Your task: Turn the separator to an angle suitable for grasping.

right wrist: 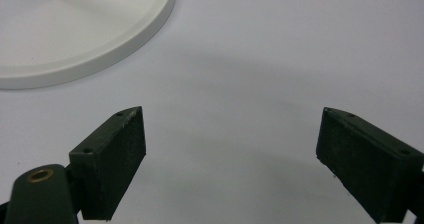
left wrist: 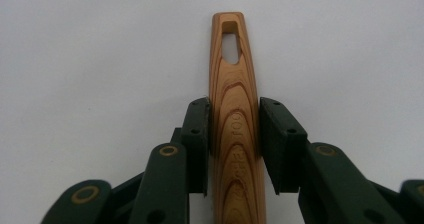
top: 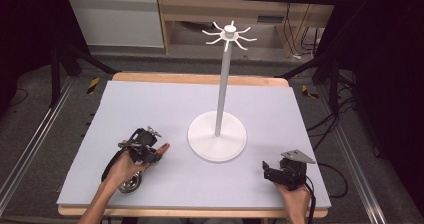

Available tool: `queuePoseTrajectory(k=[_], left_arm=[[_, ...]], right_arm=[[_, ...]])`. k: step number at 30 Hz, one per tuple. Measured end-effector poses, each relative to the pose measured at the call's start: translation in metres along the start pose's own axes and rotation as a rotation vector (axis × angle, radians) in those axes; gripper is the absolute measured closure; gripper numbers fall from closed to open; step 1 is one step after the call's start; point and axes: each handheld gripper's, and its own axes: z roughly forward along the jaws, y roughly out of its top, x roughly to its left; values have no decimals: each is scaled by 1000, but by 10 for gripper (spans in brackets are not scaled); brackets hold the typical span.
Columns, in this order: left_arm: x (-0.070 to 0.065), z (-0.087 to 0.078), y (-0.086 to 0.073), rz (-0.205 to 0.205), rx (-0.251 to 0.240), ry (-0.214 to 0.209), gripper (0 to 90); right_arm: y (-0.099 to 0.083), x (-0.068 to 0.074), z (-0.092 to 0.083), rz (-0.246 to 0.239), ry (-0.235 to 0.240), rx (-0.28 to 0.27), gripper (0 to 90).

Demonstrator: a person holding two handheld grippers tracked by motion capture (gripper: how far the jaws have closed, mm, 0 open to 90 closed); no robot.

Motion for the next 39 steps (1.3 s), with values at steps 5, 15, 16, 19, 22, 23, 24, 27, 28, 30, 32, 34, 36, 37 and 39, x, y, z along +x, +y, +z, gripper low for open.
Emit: queuePoseTrajectory(k=[5, 15, 16, 19, 22, 23, 24, 27, 28, 30, 32, 34, 36, 37, 39], left_arm=[[-2, 0, 3, 13, 21, 13, 668], [-2, -2, 3, 19, 15, 21, 669], [-1, -3, 2, 24, 9, 24, 669], [-2, -9, 1, 27, -10, 23, 669], [-2, -17, 0, 23, -37, 21, 669], [-2, -20, -1, 26, -46, 25, 669], [-3, -24, -2, 23, -61, 24, 669], [-3, -33, -4, 22, -95, 21, 669], [-3, -36, -5, 18, -110, 20, 669], [-3, -42, -6, 17, -129, 20, 670], [-4, -47, -6, 15, -145, 21, 670], [-4, -51, -6, 16, -164, 23, 670], [-6, -56, -6, 15, -181, 23, 670], [-7, -58, -6, 16, -187, 26, 670], [-9, -63, -6, 20, -206, 25, 670]], right_arm=[[0, -1, 0, -2, 2, -4, 128], [0, -2, -1, 11, 4, -3, 128], [0, -2, -1, 8, 4, -4, 128], [-1, -2, -1, 8, 6, -2, 128], [-1, -3, -1, 10, 6, -3, 128], [-1, -2, -1, 13, 7, -2, 128], [-1, -2, -1, 11, 5, -1, 128], [-1, -2, 0, 6, 5, 2, 128], [-1, -2, 0, 7, 3, 5, 128], [-1, -2, 0, 8, 1, 3, 128], [-1, -2, -1, 7, 2, 0, 128], [-1, -2, -1, 8, 4, 2, 128], [-1, -2, -1, 6, 3, 1, 128], [-1, -2, -1, 8, 1, 0, 128], [-1, -3, -1, 8, 2, -2, 128]])
